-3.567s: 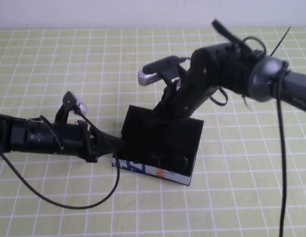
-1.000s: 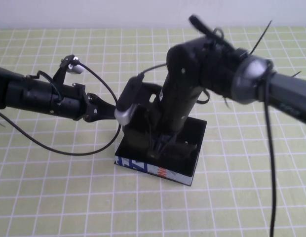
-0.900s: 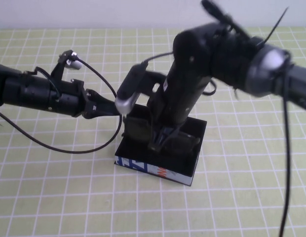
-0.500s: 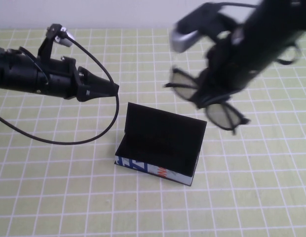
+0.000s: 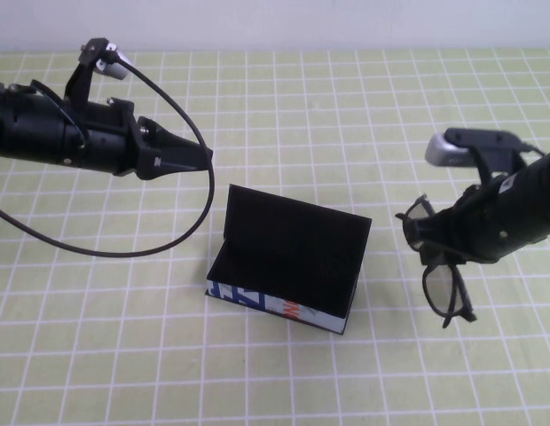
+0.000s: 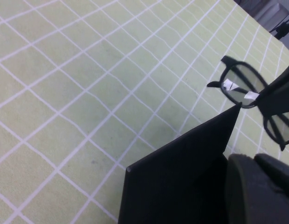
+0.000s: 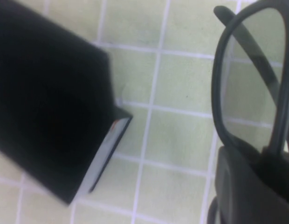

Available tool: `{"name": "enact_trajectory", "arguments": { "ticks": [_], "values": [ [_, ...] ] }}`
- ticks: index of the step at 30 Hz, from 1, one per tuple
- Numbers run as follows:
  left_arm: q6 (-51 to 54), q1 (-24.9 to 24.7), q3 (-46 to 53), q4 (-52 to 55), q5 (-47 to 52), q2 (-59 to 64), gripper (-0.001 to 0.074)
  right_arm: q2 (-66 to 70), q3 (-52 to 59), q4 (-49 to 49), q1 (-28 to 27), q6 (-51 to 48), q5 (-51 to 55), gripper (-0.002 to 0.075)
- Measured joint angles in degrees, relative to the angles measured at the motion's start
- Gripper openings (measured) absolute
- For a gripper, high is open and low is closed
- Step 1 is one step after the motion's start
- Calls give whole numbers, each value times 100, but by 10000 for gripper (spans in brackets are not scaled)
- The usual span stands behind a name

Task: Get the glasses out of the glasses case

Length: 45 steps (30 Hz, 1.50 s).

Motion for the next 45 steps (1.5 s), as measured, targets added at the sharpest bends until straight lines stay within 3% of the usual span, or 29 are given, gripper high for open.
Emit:
{"name": "enact_trajectory", "arguments": {
  "ticks": [8,14,18,23,29,37,45],
  "values": [
    [0,0,0,12,-12,0,-4,733,27,182,0,3,-585,92],
    [0,0,0,36,-12,0,-4,783,37,192,0,14,-624,316],
    [-54,0,0,36,-23,0,-4,541,37,192,0,136,-372,361],
    [-215,0,129,12,-423,-319,-4,-387,46,192,0,191,363,276],
    [-65,0,1308,-351,-1530,-1670,-4,-2164,626,7,79,191,1045,165],
    [1125,0,3658,-2063,-3274,-4715,-4,-5295,1921,-135,142,191,1271,5],
    [1460,0,5314,-2494,-4585,-7936,-4,-7251,2480,-147,142,119,1144,-15]
  ]
}}
